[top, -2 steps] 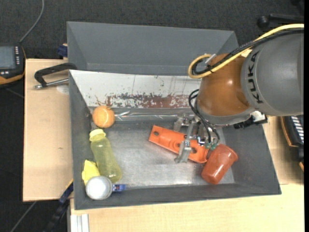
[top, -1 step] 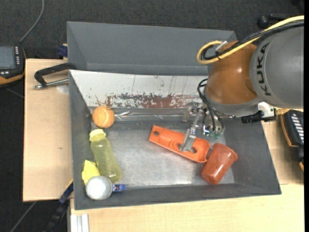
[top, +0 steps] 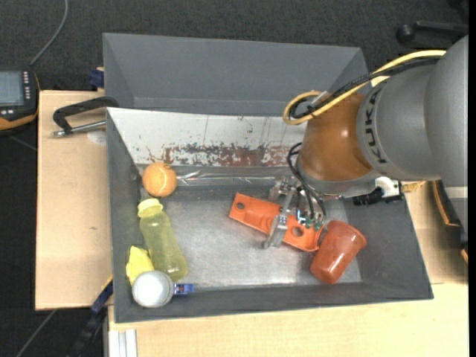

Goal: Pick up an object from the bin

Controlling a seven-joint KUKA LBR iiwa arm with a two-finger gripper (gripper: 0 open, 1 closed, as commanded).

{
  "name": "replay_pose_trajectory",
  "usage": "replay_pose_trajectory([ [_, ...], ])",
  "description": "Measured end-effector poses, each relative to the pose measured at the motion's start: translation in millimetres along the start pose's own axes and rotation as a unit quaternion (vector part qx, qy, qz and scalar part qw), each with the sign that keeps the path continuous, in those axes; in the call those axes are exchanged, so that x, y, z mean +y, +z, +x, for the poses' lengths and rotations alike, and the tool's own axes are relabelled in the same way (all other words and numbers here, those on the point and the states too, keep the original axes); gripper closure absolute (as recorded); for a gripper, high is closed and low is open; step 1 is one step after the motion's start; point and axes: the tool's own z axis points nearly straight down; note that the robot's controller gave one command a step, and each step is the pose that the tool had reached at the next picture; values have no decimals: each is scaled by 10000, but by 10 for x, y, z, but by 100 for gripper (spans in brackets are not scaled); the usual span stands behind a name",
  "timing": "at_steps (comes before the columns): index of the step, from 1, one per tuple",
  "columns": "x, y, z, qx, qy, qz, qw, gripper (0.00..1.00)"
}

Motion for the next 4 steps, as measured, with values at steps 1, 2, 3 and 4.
replay_pose_trajectory([
  [1,-140,-1,32,-66,777,-24,9970,100],
  [2,-140,-1,32,-66,776,-23,9970,100],
  [3,-144,-140,62,-22,775,-12,9970,100],
  [4,-134,-396,27,-86,770,-33,9970,100],
])
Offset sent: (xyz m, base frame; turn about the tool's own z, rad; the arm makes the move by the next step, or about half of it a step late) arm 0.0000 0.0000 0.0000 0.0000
